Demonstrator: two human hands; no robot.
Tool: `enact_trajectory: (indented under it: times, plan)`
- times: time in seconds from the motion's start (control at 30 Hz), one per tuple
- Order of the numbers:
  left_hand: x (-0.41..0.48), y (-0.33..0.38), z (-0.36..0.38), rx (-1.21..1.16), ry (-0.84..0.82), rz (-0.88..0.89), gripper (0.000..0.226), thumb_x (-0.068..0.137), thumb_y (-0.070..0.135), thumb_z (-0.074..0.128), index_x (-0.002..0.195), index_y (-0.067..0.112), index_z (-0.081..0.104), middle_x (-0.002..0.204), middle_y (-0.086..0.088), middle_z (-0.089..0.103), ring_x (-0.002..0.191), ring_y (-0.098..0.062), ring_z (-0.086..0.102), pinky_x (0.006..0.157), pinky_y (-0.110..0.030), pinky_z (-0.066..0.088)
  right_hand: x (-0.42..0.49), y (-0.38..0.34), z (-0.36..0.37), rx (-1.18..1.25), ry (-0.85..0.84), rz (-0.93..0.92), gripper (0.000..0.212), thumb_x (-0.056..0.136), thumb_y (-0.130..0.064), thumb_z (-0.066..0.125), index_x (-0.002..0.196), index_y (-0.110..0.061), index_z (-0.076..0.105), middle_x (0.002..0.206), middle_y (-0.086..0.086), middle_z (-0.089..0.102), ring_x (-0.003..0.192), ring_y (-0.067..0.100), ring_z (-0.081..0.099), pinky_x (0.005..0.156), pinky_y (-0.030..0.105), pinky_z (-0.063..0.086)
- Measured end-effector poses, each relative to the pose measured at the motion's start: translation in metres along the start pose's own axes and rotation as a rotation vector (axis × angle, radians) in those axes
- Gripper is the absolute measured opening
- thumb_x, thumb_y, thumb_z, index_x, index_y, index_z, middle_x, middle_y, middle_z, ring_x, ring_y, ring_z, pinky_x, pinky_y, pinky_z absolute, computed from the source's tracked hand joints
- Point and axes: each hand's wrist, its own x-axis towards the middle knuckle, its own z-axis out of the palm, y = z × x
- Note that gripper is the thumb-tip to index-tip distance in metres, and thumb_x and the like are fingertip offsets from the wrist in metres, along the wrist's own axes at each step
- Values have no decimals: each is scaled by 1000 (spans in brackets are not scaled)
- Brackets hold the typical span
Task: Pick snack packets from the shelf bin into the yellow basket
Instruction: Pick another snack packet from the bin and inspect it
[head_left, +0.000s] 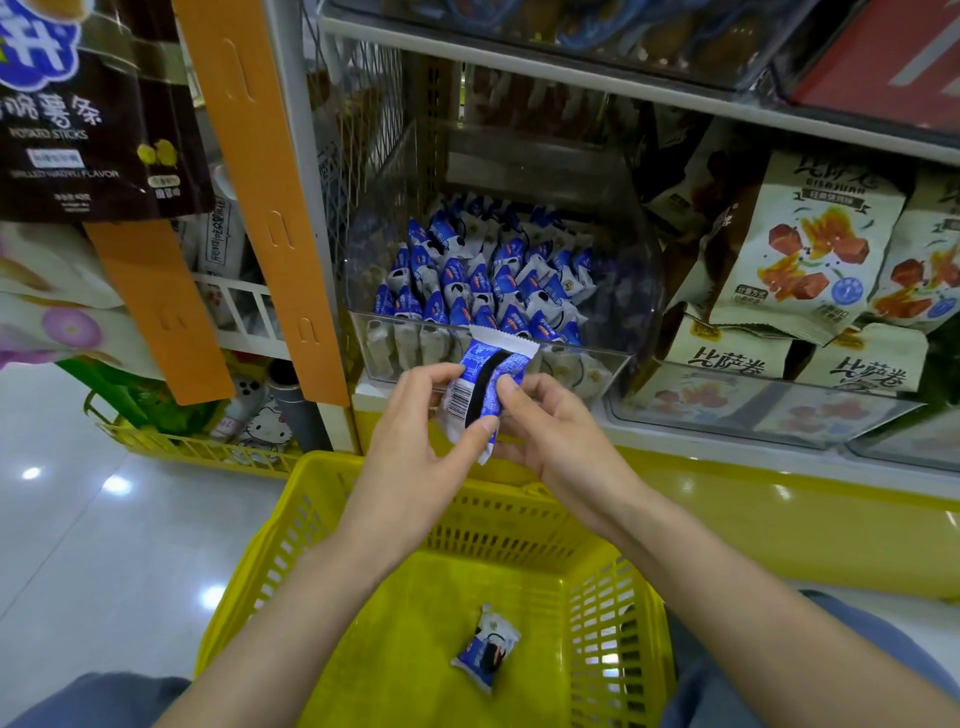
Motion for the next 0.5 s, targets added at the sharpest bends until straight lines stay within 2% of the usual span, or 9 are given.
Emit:
enact_trajectory:
  times: [0.1, 0.2, 0.27, 0.4, 0.5]
  plan:
    - [1, -2, -1, -35, -27, -56, 38, 80, 30, 67, 114, 28, 50, 111, 13, 57, 99, -2, 56, 83, -15, 46, 1, 2, -3, -41, -4, -7, 21, 92, -24, 50, 106, -8, 47, 106, 13, 68, 97, 22, 64, 83, 39, 53]
    - [2, -1, -3, -92, -80, -69, 31, 86, 21, 61, 116, 25, 52, 112, 12, 60, 97, -2, 60, 84, -22, 50, 1, 1, -3, -91, 2, -54, 31, 93, -21, 50, 119, -6, 45, 96, 3, 69, 81, 10, 65, 71, 28, 56]
    - [3, -2, -4, -105, -113, -65, 26, 91, 16, 53, 116, 25, 51, 113, 14, 60, 99, 2, 59, 83, -16, 48, 0, 0, -2, -100, 1, -77, 34, 93, -17, 50, 125, -8, 43, 94, 4, 68, 73, 7, 66, 65, 24, 57]
    - [2, -8, -5, 10, -117, -38, 30, 94, 9, 44, 121, 24, 48, 108, 17, 57, 99, 17, 52, 78, 0, 39, 0, 3, 0, -169, -16, -90, 42, 93, -16, 50, 132, -10, 37, 112, 16, 63, 80, 12, 65, 68, 27, 58]
    - [0, -9, -6, 106, -104, 0, 27, 95, 16, 45, 120, 25, 50, 101, 17, 58, 90, 17, 54, 74, -4, 44, 0, 6, -1, -211, -27, -93, 40, 93, -17, 50, 131, -12, 38, 114, 15, 62, 84, 12, 66, 72, 29, 58]
